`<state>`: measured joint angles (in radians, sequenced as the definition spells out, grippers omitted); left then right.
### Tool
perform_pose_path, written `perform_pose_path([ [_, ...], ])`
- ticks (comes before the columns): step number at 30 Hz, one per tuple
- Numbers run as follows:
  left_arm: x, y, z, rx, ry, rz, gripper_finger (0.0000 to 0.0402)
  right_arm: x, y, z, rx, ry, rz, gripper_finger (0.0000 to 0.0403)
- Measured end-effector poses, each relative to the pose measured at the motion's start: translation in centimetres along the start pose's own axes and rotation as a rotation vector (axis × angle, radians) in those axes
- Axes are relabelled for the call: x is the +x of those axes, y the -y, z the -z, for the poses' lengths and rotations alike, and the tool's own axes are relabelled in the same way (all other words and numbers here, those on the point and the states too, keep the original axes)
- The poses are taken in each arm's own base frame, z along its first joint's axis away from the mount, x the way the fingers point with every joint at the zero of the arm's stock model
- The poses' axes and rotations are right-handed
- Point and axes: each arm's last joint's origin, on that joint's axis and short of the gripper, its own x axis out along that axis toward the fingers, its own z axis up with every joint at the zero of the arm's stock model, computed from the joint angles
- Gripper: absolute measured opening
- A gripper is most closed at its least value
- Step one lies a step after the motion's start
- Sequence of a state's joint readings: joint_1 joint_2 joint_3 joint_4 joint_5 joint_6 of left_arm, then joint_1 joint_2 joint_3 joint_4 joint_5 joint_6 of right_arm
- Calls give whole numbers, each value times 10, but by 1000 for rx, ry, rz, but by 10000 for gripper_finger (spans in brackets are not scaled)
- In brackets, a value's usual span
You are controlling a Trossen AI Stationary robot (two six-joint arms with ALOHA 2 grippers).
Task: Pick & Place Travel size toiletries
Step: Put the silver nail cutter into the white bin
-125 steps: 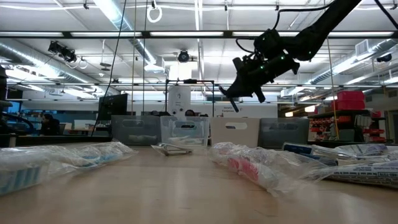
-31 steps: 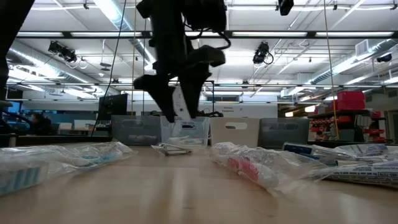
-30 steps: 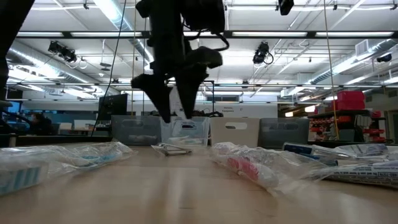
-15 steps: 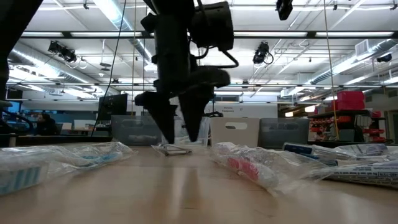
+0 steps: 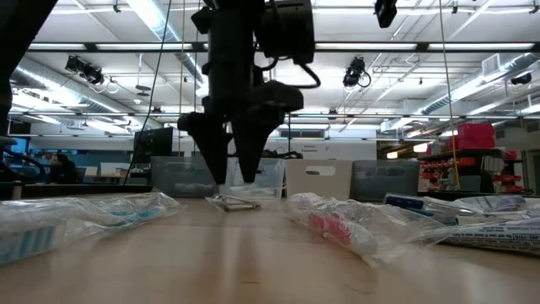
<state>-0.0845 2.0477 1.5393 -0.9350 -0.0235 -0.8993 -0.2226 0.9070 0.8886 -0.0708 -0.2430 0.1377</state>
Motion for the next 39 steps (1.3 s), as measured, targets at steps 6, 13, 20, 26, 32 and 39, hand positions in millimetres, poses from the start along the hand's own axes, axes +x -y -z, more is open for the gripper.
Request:
perform_pose_path([
  [6, 0, 1, -1, -6, 21, 5, 261, 0, 1, 0, -4, 2, 18, 42],
  [13, 12, -4, 4, -27, 12, -10, 261, 0, 1, 0, -4, 2, 17, 42],
  [20, 13, -1, 1, -31, 55, 18, 261, 0, 1, 0, -7, 3, 18, 42],
  [26, 20, 0, 0, -38, 47, 20, 260, 0, 1, 0, -8, 5, 17, 42],
  [32, 29, 1, -1, -38, 30, 12, 260, 0, 0, -1, -9, 10, 16, 42],
  [39, 31, 2, 2, -31, 15, 10, 260, 0, 0, -1, -7, 11, 16, 42],
])
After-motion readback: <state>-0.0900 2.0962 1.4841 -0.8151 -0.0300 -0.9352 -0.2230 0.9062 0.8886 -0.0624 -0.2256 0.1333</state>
